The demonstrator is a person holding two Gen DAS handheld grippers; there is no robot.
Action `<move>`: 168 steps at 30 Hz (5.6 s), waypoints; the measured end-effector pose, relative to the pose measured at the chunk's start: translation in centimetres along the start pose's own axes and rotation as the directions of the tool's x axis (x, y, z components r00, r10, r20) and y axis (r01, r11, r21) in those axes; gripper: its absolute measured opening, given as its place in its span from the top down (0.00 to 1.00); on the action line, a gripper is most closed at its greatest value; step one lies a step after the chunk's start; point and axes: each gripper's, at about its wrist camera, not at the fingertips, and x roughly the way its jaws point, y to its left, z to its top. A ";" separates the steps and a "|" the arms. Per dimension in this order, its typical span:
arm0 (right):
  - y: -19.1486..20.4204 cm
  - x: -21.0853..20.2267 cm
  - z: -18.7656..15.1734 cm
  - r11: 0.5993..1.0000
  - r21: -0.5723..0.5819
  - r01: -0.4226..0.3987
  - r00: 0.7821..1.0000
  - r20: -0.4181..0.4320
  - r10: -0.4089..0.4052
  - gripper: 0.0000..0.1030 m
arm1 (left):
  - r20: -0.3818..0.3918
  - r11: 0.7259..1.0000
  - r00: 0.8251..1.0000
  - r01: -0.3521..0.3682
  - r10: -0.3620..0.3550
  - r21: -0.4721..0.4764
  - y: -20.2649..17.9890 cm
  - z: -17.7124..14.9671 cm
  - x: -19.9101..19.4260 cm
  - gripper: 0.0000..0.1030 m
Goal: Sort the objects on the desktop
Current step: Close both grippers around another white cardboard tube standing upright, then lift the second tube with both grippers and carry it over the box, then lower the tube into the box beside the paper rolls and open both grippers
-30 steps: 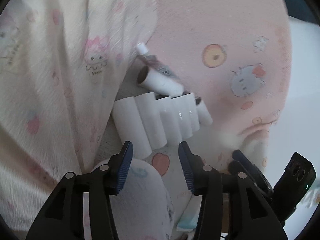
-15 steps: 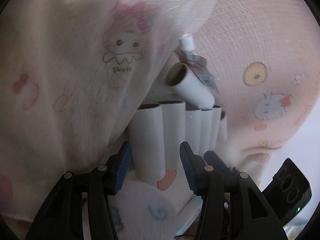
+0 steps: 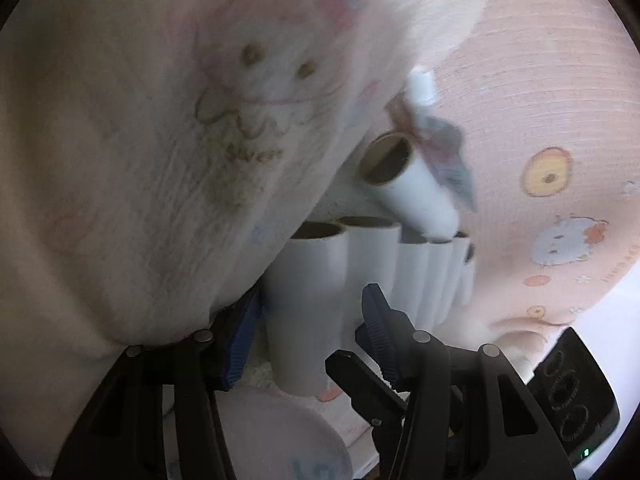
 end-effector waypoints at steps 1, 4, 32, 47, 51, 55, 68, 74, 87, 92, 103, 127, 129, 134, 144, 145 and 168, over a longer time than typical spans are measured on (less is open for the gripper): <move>0.1 0.4 0.0 1.000 -0.004 -0.002 1.000 -0.015 0.002 0.76 | -0.018 1.000 1.000 -0.012 0.012 -0.009 0.1 0.1 0.4 0.53; 0.3 1.2 0.0 1.000 -0.012 0.010 1.000 -0.019 -0.010 0.76 | -0.019 1.000 1.000 -0.016 0.016 -0.014 0.2 0.1 0.6 0.54; 0.7 -10.3 -3.1 0.991 -0.108 0.074 0.970 0.238 -0.047 0.67 | 0.118 0.840 0.980 0.071 -0.159 0.537 -9.4 -8.4 -5.9 0.55; 1.6 -19.0 -11.3 0.982 -0.096 0.164 0.921 0.371 -0.118 0.60 | 0.142 0.605 0.972 -0.001 -0.186 0.796 -15.5 -19.0 -9.7 0.54; 1.4 -20.9 -13.5 0.985 -0.059 0.165 0.900 0.417 -0.126 0.60 | 0.127 0.573 0.974 0.004 -0.188 0.820 -17.2 -21.2 -9.4 0.54; 1.6 -22.5 -15.1 0.979 -0.035 0.201 0.886 0.433 -0.166 0.60 | 0.128 0.524 0.977 -0.019 -0.171 0.851 -18.6 -23.8 -9.1 0.54; -1.8 -28.1 -21.3 0.975 0.137 0.174 0.847 0.484 -0.219 0.60 | 0.016 0.486 0.987 0.065 -0.161 0.872 -22.7 -29.6 -6.3 0.54; -3.8 -31.0 -24.1 0.963 0.197 0.182 0.808 0.528 -0.261 0.60 | -0.014 0.436 0.986 0.087 -0.168 0.896 -25.3 -33.0 -5.1 0.54; -9.5 -36.0 -29.8 0.922 0.362 0.137 0.765 0.553 -0.331 0.60 | -0.107 0.351 0.990 0.131 -0.087 0.927 -31.6 -38.8 0.0 0.54; -11.9 -37.9 -31.9 0.892 0.434 0.128 0.765 0.529 -0.368 0.60 | -0.175 0.351 0.984 0.180 -0.045 0.919 -34.4 -40.8 2.5 0.54; -17.2 -39.3 -33.0 0.837 0.543 0.065 0.812 0.459 -0.361 0.60 | -0.253 0.441 0.966 0.205 0.052 0.873 -37.4 -41.7 7.3 0.54; -25.4 -33.6 -31.7 0.756 0.653 -0.042 0.951 0.258 -0.170 0.60 | -0.232 0.581 0.920 0.005 0.317 0.814 -37.1 -39.0 16.5 0.54; -25.3 -33.2 -31.5 0.764 0.645 -0.030 0.956 0.242 -0.166 0.60 | -0.226 0.582 0.913 -0.016 0.341 0.813 -36.9 -39.0 16.9 0.54; -25.4 -32.4 -31.7 0.767 0.642 -0.003 0.967 0.198 -0.162 0.60 | -0.218 0.580 0.887 -0.067 0.408 0.812 -36.6 -39.2 18.1 0.54; -26.3 -32.0 -32.6 0.732 0.682 -0.013 0.981 0.151 -0.123 0.60 | -0.196 0.654 0.855 -0.201 0.480 0.729 -35.3 -38.0 20.1 0.54; -26.3 -32.2 -32.7 0.733 0.680 -0.005 0.980 0.150 -0.133 0.60 | -0.186 0.651 0.854 -0.212 0.486 0.729 -35.3 -38.1 20.3 0.54; -26.1 -31.1 -34.1 0.741 0.653 0.157 0.981 -0.015 -0.195 0.65 | -0.197 0.687 0.799 -0.329 0.568 0.648 -35.1 -36.7 22.5 0.49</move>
